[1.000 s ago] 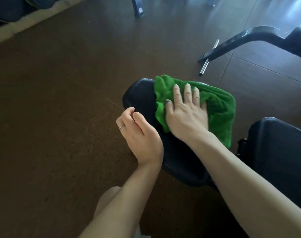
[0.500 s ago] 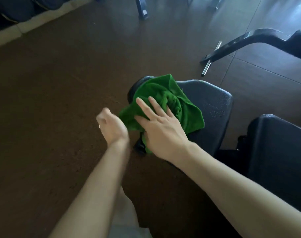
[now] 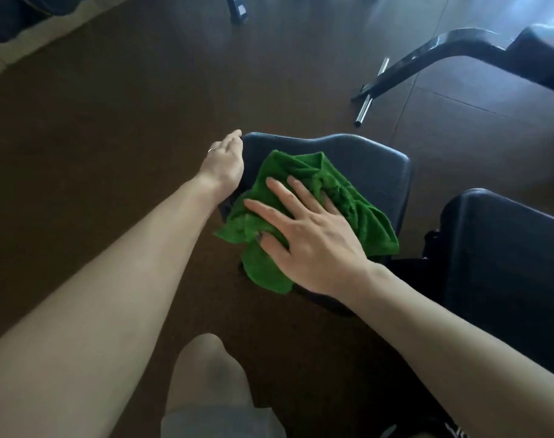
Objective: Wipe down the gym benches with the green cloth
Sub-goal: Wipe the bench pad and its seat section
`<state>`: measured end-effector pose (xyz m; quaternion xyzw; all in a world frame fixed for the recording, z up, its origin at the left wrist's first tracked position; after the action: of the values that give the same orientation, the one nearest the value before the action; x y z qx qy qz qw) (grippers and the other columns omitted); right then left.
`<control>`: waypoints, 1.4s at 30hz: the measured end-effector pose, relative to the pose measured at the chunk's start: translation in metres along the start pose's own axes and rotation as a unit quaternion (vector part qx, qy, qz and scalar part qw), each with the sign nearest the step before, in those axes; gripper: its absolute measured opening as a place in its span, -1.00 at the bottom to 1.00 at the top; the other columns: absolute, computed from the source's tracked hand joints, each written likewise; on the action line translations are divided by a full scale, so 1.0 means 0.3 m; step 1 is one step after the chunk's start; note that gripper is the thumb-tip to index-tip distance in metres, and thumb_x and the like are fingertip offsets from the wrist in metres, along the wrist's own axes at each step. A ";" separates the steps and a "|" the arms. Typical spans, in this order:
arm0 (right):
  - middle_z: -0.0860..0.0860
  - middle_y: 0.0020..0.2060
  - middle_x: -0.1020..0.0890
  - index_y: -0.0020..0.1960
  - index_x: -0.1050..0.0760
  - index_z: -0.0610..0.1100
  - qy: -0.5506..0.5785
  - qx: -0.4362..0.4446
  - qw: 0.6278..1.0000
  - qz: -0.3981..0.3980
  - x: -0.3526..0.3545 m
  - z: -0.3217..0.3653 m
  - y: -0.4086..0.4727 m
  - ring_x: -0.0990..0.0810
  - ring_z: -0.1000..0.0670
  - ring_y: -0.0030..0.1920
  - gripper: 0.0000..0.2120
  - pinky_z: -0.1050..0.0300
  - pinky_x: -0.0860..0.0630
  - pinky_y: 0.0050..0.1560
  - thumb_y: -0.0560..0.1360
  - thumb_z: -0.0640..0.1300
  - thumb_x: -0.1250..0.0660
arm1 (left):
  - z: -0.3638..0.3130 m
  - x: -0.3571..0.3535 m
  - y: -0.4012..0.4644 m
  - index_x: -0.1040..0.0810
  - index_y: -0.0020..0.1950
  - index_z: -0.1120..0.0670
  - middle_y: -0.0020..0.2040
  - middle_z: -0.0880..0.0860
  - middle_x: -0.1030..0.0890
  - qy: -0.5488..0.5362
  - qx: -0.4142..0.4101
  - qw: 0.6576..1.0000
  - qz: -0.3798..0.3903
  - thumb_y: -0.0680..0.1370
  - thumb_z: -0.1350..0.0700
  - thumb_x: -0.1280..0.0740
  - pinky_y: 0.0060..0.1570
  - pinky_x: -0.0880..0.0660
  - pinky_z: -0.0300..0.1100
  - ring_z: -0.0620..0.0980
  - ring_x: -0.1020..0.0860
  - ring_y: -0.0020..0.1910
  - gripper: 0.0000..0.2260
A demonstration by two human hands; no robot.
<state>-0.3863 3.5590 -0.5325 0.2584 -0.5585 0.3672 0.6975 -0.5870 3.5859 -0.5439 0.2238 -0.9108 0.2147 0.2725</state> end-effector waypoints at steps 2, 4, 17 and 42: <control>0.12 0.68 0.02 0.64 0.01 0.33 0.000 -0.027 1.000 -0.004 -0.001 0.007 0.070 0.15 0.00 0.67 -0.47 -0.19 0.08 0.63 0.68 0.26 0.04 | -0.005 -0.002 -0.007 -0.20 0.65 0.00 0.64 0.07 -0.21 0.021 -0.007 1.000 -0.012 0.76 0.02 0.09 0.53 -0.04 -0.13 0.01 -0.12 0.62 -0.55; 0.11 0.69 0.03 0.65 0.01 0.29 0.000 -0.035 0.999 -0.012 -0.010 0.017 0.041 0.15 -0.01 0.67 -0.45 -0.18 0.07 0.64 0.68 0.24 0.01 | -0.003 -0.003 -0.014 -0.18 0.66 -0.01 0.63 0.12 -0.21 0.041 -0.008 0.999 -0.013 0.76 0.04 0.06 0.51 -0.07 -0.14 0.04 -0.14 0.61 -0.56; 0.16 0.68 0.01 0.64 0.02 0.32 0.020 -0.039 0.999 -0.006 0.015 -0.065 0.045 0.14 0.02 0.67 -0.47 -0.15 0.10 0.64 0.69 0.26 0.06 | 0.007 -0.013 -0.004 -0.18 0.66 0.06 0.58 0.22 -0.28 0.113 -0.033 0.992 -0.045 0.76 0.05 0.01 0.47 -0.16 -0.09 0.16 -0.23 0.57 -0.55; -0.03 0.69 0.14 0.70 0.11 0.01 0.074 -0.310 0.947 -0.029 0.052 -0.243 0.207 0.22 -0.06 0.67 -0.43 -0.18 0.14 0.62 0.73 0.10 0.13 | 0.015 -0.005 -0.022 -0.34 0.59 -0.06 0.58 -0.07 -0.33 -0.132 0.013 0.991 -0.024 0.73 -0.10 0.00 0.49 -0.18 -0.17 -0.11 -0.31 0.50 -0.56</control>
<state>-0.3913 3.6557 -0.5382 0.0180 -0.5835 0.1736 0.7931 -0.5841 3.5787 -0.5465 0.2752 -0.9304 0.1884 0.1520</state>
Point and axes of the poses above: each hand's wrist, its own y-axis towards the middle knuckle, its own x-axis out of the back of the hand, z = x × y, the point moved 3 cm from there along y, towards the middle knuckle
